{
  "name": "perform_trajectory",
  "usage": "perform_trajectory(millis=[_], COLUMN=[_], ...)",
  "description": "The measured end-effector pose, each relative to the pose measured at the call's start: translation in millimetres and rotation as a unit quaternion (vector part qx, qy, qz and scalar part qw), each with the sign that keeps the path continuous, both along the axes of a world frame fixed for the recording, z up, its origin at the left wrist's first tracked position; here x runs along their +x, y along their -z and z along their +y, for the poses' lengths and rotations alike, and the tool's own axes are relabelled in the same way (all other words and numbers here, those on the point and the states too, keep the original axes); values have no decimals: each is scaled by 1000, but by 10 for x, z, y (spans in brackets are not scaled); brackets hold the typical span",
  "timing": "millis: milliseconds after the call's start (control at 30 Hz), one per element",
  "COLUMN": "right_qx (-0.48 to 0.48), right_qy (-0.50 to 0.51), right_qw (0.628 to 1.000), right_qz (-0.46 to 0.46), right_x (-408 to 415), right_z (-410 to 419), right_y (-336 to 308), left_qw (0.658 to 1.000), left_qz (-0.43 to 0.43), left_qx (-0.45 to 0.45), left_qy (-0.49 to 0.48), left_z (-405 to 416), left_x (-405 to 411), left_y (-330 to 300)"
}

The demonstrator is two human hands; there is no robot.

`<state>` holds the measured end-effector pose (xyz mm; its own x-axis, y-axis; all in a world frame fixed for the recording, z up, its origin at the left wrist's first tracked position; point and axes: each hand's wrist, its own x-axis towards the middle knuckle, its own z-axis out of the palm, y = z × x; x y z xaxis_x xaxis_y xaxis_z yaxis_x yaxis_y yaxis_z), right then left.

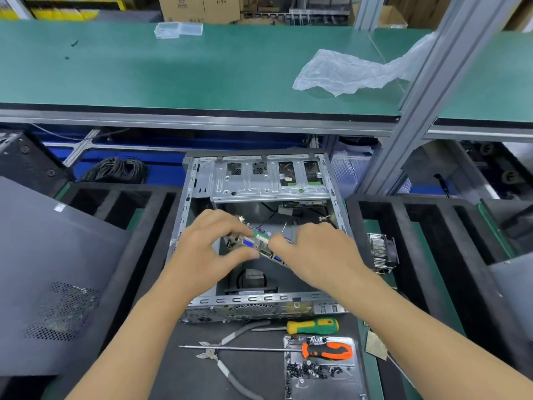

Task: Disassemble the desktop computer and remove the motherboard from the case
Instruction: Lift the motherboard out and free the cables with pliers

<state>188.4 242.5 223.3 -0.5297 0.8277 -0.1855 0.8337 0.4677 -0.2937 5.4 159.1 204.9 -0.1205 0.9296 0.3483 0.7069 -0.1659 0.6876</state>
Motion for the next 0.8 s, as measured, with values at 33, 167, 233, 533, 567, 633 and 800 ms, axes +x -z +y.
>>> perform_trajectory(millis=[33,167,233,533,567,633,800], right_qx=[17,78,100,50,43,38,46], right_qy=[3,36,17,-22,-23,-29,-31], right_qw=[1000,996,995,998,998,998,998], right_qz=[1,-9,-18,-32,-30,-33,-39], right_x=[17,40,29,22,26,33,21], right_z=[-46,-239,-293,-307,-307,-307,-317], right_y=[22,179,216,269,261,252,237], left_qw=[1000,990,982,963,963,962,932], left_qz=[-22,-116,-146,-156,-121,-58,115], left_qx=[-9,-77,-115,-210,-231,-259,-344], left_qy=[5,4,-34,-65,-68,-66,-5], left_z=[-32,-84,-56,228,292,464,1090], left_x=[-15,-112,-154,-462,-483,-514,-500], left_y=[8,80,151,332,364,431,626])
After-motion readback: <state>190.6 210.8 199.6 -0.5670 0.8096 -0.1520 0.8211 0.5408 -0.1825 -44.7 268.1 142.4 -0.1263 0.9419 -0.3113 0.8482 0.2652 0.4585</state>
